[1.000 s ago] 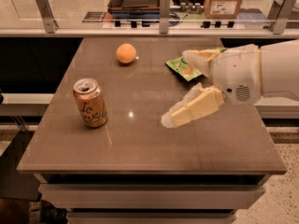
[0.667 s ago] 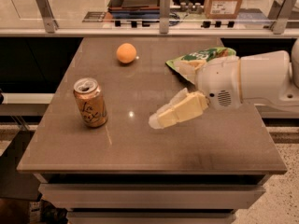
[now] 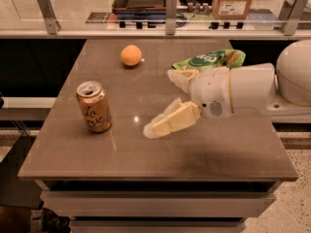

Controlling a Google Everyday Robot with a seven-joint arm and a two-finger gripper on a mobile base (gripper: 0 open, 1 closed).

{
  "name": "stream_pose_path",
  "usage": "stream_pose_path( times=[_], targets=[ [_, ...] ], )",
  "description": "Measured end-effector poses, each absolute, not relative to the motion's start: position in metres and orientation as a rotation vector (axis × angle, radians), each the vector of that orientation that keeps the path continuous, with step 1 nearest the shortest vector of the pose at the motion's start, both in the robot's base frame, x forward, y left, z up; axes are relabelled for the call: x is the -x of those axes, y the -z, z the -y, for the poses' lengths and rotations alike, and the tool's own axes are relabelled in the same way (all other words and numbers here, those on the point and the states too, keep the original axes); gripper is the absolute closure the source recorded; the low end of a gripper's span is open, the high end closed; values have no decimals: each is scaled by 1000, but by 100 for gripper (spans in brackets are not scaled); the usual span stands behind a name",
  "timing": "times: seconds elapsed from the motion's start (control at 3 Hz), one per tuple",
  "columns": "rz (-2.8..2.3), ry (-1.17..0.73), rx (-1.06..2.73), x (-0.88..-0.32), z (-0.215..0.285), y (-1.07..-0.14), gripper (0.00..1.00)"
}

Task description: Pick orange can

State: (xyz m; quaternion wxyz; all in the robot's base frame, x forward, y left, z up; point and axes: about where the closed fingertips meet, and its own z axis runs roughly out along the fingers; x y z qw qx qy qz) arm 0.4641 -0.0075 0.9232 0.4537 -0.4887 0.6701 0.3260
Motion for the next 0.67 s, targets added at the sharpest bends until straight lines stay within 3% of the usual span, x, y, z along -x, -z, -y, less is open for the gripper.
stream_pose_path(
  times=[0.67],
  targets=[
    [-1626, -860, 1189, -467, -8, -888, 0]
  ],
)
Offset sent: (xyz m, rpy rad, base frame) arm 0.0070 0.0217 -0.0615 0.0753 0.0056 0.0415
